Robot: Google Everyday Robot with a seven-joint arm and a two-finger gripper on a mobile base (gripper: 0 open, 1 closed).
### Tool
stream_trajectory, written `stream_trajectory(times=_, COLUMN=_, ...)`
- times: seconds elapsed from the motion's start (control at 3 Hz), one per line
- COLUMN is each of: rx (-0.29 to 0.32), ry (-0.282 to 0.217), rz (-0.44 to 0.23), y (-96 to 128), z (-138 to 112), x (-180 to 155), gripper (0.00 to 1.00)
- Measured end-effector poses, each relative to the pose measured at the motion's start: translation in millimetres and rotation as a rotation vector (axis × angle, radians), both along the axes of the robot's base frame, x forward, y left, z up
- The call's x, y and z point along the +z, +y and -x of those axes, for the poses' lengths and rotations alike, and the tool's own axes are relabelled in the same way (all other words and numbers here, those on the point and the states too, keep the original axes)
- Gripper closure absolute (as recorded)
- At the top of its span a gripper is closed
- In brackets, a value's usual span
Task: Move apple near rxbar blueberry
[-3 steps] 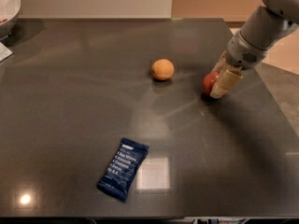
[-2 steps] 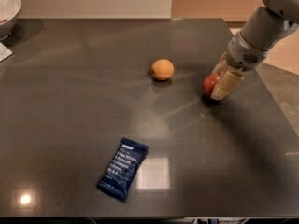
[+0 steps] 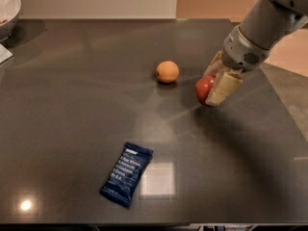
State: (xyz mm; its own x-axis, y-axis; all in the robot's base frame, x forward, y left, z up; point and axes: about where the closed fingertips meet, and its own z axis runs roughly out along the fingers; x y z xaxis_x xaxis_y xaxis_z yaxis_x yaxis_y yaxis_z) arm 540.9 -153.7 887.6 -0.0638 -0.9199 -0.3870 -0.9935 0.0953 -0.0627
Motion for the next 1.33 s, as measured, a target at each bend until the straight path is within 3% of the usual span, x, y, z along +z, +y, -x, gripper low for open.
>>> stream_trajectory(times=0.33, rx=0.073, ry=-0.009, rz=-0.032, y=26, z=25, x=5, gripper=1.0)
stream_trajectory(times=1.33, rx=0.243, ry=-0.017, rz=-0.066, y=70, z=82, x=-9, gripper=1.0)
